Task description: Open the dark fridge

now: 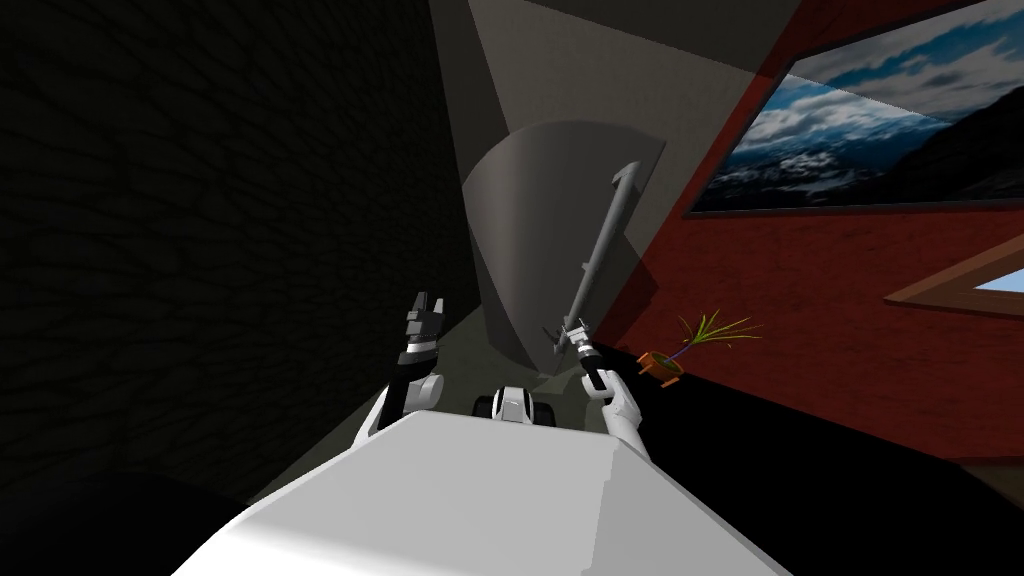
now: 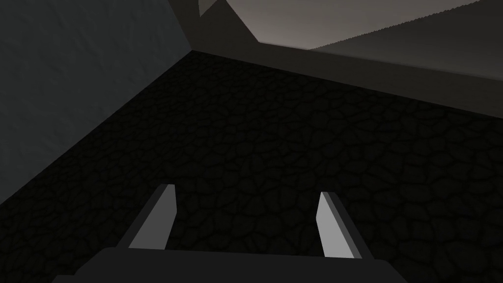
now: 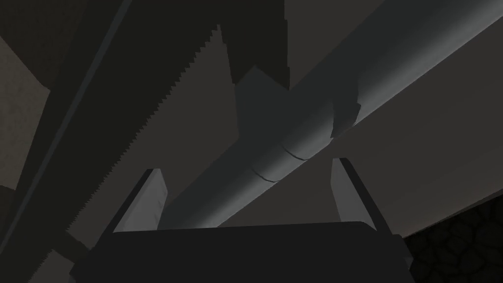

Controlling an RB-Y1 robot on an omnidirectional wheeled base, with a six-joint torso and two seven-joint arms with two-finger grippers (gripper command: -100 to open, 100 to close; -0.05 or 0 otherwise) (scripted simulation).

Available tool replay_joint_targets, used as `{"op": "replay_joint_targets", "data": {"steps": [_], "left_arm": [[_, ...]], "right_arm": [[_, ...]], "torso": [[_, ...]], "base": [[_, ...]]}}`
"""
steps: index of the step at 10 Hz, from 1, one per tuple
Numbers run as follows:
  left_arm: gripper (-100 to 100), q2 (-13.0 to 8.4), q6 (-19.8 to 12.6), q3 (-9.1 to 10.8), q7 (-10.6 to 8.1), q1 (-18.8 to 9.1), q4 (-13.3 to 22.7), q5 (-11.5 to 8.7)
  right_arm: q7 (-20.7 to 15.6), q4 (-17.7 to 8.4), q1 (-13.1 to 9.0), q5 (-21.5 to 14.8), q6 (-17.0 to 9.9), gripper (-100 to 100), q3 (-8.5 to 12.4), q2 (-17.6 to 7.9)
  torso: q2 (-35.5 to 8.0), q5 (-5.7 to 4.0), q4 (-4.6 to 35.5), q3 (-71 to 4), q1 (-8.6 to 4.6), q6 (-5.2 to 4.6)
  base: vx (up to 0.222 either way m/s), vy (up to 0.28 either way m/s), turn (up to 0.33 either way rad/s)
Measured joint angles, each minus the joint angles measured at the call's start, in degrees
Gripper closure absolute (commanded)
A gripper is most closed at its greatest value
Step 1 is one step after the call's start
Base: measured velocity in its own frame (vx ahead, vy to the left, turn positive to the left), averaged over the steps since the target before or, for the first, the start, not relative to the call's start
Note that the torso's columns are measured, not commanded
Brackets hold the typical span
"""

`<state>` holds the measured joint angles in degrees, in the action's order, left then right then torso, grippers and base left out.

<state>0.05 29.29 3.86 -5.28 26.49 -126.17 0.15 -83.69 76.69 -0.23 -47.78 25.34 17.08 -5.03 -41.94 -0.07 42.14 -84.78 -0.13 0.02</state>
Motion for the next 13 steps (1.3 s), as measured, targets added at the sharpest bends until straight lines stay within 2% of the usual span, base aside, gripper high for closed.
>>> {"op": "replay_joint_targets", "data": {"steps": [1, 3, 4, 5, 6, 8, 13], "left_arm": [[0, 0.0, 0.0, 0.0, 0.0, 0.0, 0.0, 0.0], [0, 0.0, 0.0, 0.0, 0.0, 0.0, 0.0, 0.0], [0, 0.0, 0.0, 0.0, 0.0, 0.0, 0.0, 0.0], [0, 0.0, 0.0, 0.0, 0.0, 0.0, 0.0, 0.0], [0, 0.0, 0.0, -0.02, 0.0, 0.0, 0.0, 0.0], [0, 0.0, 0.0, -0.03, 0.0, 0.0, 0.0, 0.0], [0, 0.0, 0.0, -0.04, 0.0, 0.0, 0.0, 0.0]], "right_arm": [[0.5, -0.6, 0.8, 0.4, -0.8, -100, 0.0, 1.1], [1.1, -0.6, 0.2, 0.3, -1.7, -100, -0.2, 0.7], [1.2, -0.6, 0.1, 0.3, -2.0, 100, -0.2, 0.6], [1.3, -0.5, 0.1, 0.4, -1.9, 100, -0.1, 0.6], [0.8, 0.0, -0.3, 0.6, -2.2, 100, 0.7, 1.6], [0.5, 1.3, 0.7, 0.7, -3.5, 100, 1.9, 2.1], [-2.6, 4.3, 2.4, 0.9, -5.9, 100, 6.0, 5.8]], "torso": [[-0.2, 0.06, 0.1, 0.1, 0.1, -0.01], [-0.4, 0.06, 0.2, 0.3, 0.05, 0.0], [-0.5, 0.05, 0.2, 0.3, 0.08, -0.04], [-0.4, 0.04, 0.1, 0.3, 0.14, 0.05], [-0.7, 0.2, 0.0, 0.4, 0.75, -0.26], [-0.5, 0.24, 0.1, 0.3, 0.54, 0.15], [-0.3, 0.28, 0.2, 0.1, 0.56, 0.19]], "base": [[0.043, 0.02, -0.006], [0.063, -0.001, 0.041], [0.01, -0.003, -0.018], [-0.078, 0.218, -0.215], [-0.101, 0.3, -0.157], [-0.131, 0.286, -0.132], [-0.162, 0.34, -0.157]]}}
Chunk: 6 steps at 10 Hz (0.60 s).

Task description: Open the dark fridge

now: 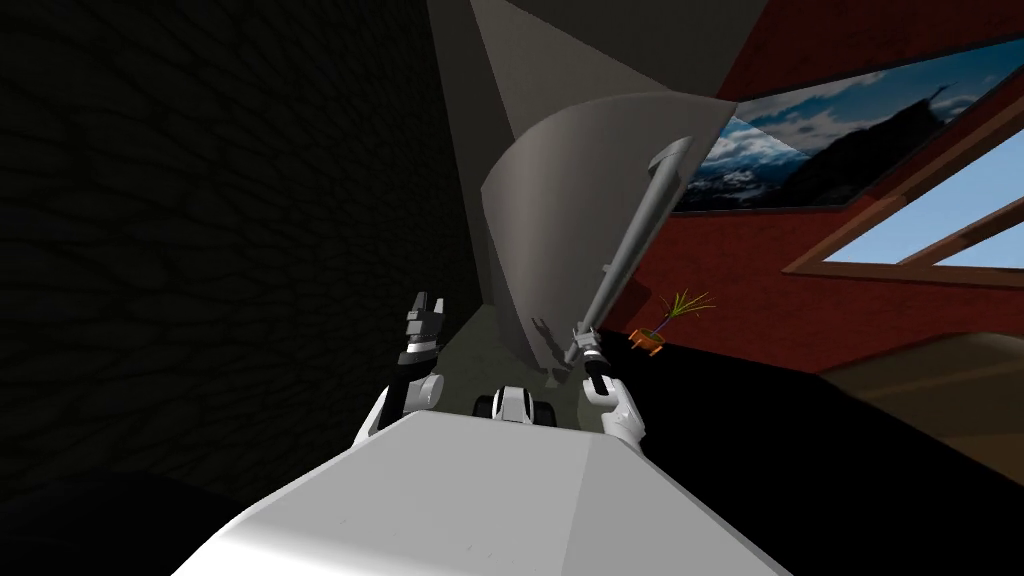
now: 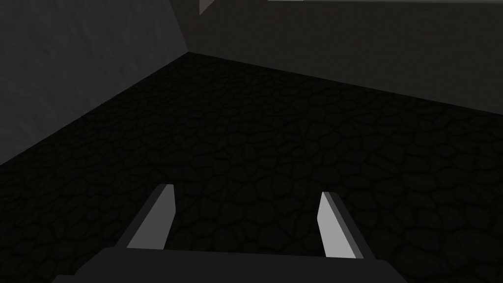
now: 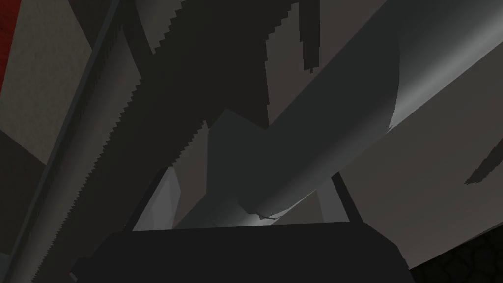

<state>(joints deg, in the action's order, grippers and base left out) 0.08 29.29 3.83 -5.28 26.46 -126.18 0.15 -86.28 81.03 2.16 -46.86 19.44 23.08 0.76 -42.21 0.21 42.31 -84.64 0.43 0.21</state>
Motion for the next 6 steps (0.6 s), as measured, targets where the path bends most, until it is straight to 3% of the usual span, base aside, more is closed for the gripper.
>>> {"op": "replay_joint_targets", "data": {"steps": [1, 3, 5, 6], "left_arm": [[0, 0.0, 0.0, 0.0, 0.0, 0.0, 0.0, 0.0], [0, 0.0, 0.0, 0.02, 0.0, 0.0, 0.0, 0.0], [0, 0.0, 0.0, 0.03, 0.0, 0.0, 0.0, 0.0], [0, 0.0, 0.0, 0.03, 0.0, 0.0, 0.0, 0.0]], "right_arm": [[-0.5, 0.6, 0.3, 0.1, -0.5, 100, 0.8, 0.7], [-1.0, 1.2, 0.9, 0.2, -1.4, 100, 1.6, 1.8], [2.4, 2.1, 1.5, -2.9, -4.4, 100, -1.3, 1.3], [4.0, 1.8, 1.2, -4.5, -5.5, 100, -1.5, 1.4]], "torso": [[0.0, 0.0, 0.0, 0.0, -0.11, -0.01], [0.2, -0.02, 0.1, -0.1, -0.72, -0.02], [0.4, -0.35, -0.3, -0.2, -0.59, 0.06], [0.6, -0.47, -0.5, -0.3, -0.66, 0.12]], "base": [[-0.155, 0.331, -0.154], [-0.058, 0.123, -0.109], [-0.035, 0.062, -0.052], [-0.008, 0.005, 0.019]]}}
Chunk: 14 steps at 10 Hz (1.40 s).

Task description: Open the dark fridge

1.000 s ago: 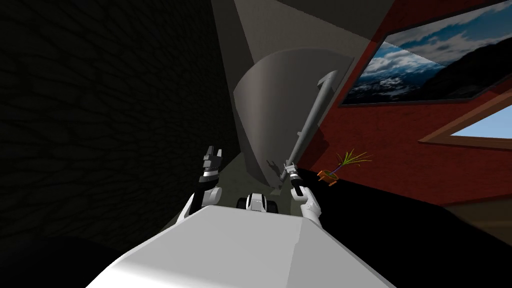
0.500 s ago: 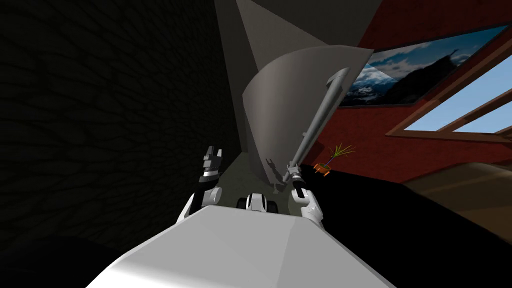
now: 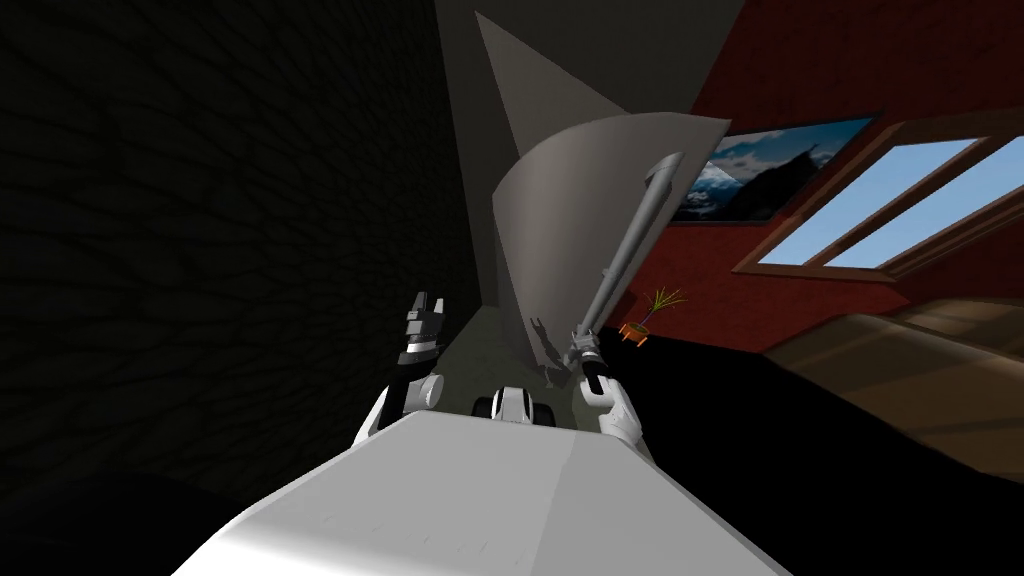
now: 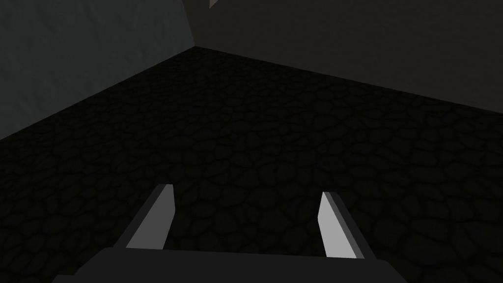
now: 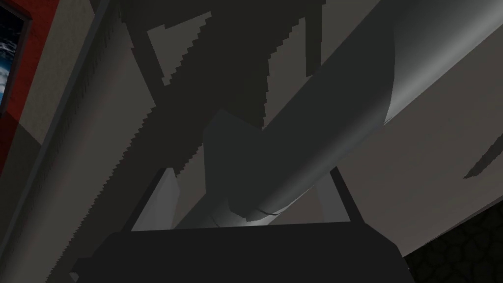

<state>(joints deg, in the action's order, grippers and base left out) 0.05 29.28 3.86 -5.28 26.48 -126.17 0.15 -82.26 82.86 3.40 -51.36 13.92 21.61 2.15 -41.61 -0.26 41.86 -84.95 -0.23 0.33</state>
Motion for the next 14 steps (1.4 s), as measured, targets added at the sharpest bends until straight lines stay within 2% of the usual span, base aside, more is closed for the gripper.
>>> {"op": "replay_joint_targets", "data": {"steps": [1, 3, 5, 8, 11, 12, 13, 14], "left_arm": [[0, 0.0, 0.0, 0.0, 0.0, 0.0, 0.0, 0.0], [0, 0.0, 0.0, 0.0, 0.0, 0.0, 0.0, 0.0], [0, 0.0, 0.0, 0.0, 0.0, 0.0, 0.0, 0.0], [0, 0.0, 0.0, 0.0, 0.0, 0.0, 0.0, 0.0], [0, 0.0, 0.0, 0.0, 0.0, 0.0, 0.0, 0.0], [0, 0.0, 0.0, 0.0, 0.0, 0.0, 0.0, 0.0], [0, 0.0, 0.0, 0.0, 0.0, 0.0, 0.0, 0.0], [0, 0.0, 0.0, 0.0, 0.0, 0.0, 0.0, 0.0]], "right_arm": [[1.2, 0.3, 0.1, -1.1, -0.9, 100, -0.4, -0.1], [4.5, 1.0, 0.5, -4.4, -4.0, 100, -3.1, -0.2], [7.0, 0.6, 0.6, -7.4, -5.7, 100, -3.4, 0.2], [11.9, 2.4, 1.8, -12.5, -10.6, 100, -7.4, -0.1], [15.7, 1.9, 1.2, -18.0, -13.1, 100, -8.4, 0.2], [16.5, 1.5, 1.0, -20.4, -13.3, 100, -7.9, 0.3], [18.0, 1.7, 1.2, -21.1, -15.0, 100, -9.3, -0.4], [19.2, 1.8, 1.3, -22.3, -15.5, 100, -9.2, -0.1]], "torso": [[0.1, -0.02, 0.0, -0.1, -0.03, 0.0], [0.1, -0.08, -0.2, 0.0, 0.31, 0.15], [0.4, -0.18, -0.2, -0.2, 0.01, 0.22], [0.4, -0.24, -0.3, -0.2, 0.05, 0.25], [0.5, -0.35, -0.5, -0.2, 0.07, 0.16], [0.5, -0.37, -0.5, -0.3, -0.07, 0.19], [0.6, -0.38, -0.4, -0.3, -0.17, 0.28], [0.6, -0.39, -0.4, -0.3, -0.22, 0.17]], "base": [[-0.018, 0.058, -0.122], [-0.025, 0.057, -0.056], [-0.018, 0.042, -0.053], [-0.023, 0.047, -0.029], [-0.021, 0.064, -0.071], [-0.019, 0.021, 0.001], [-0.007, -0.007, 0.031], [0.0, -0.013, -0.007]]}}
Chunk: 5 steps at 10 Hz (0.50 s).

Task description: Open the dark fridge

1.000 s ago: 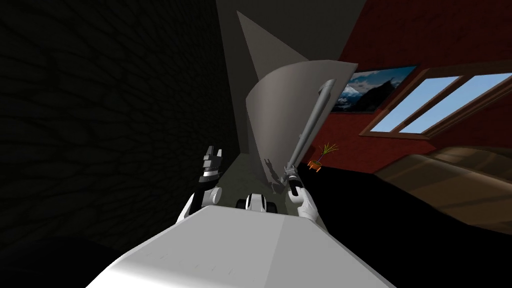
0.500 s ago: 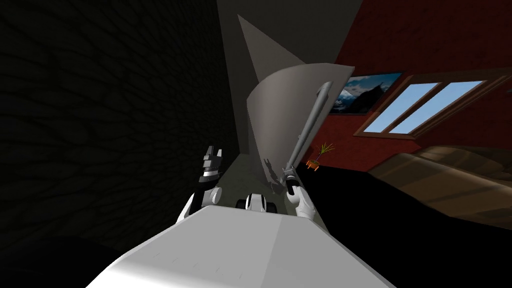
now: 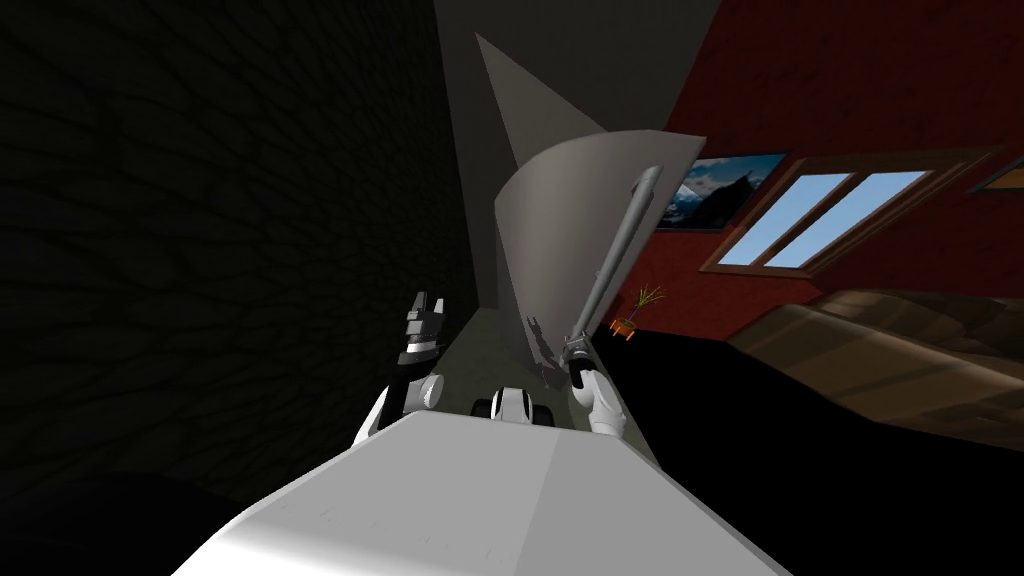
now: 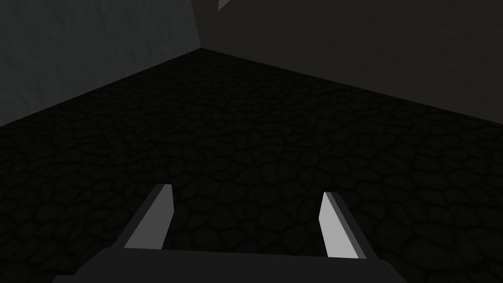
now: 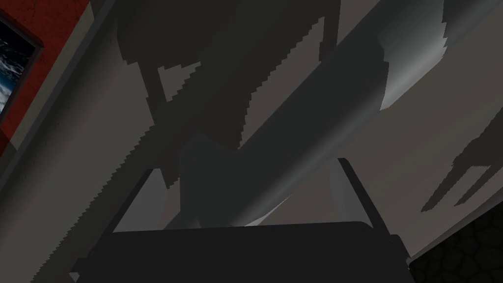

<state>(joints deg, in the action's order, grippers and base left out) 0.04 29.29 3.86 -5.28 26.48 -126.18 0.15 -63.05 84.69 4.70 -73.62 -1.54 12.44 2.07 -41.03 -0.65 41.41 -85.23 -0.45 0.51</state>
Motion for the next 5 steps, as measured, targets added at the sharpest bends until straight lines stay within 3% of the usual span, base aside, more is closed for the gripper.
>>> {"op": "replay_joint_targets", "data": {"steps": [3, 5], "left_arm": [[0, 0.0, 0.0, 0.0, 0.0, 0.0, 0.0, 0.0], [0, 0.0, 0.0, -0.01, 0.0, 0.0, 0.0, 0.0]], "right_arm": [[1.8, 0.8, 0.5, 0.0, -1.4, 100, -1.5, 0.3], [4.5, 1.4, 0.9, -3.4, -4.3, 100, -4.2, -0.8]], "torso": [[0.0, -0.02, -0.1, 0.0, 0.15, 0.05], [-0.1, 0.01, -0.1, 0.1, 0.3, -0.02]], "base": [[-0.001, 0.015, -0.036], [-0.042, 0.076, -0.062]]}}
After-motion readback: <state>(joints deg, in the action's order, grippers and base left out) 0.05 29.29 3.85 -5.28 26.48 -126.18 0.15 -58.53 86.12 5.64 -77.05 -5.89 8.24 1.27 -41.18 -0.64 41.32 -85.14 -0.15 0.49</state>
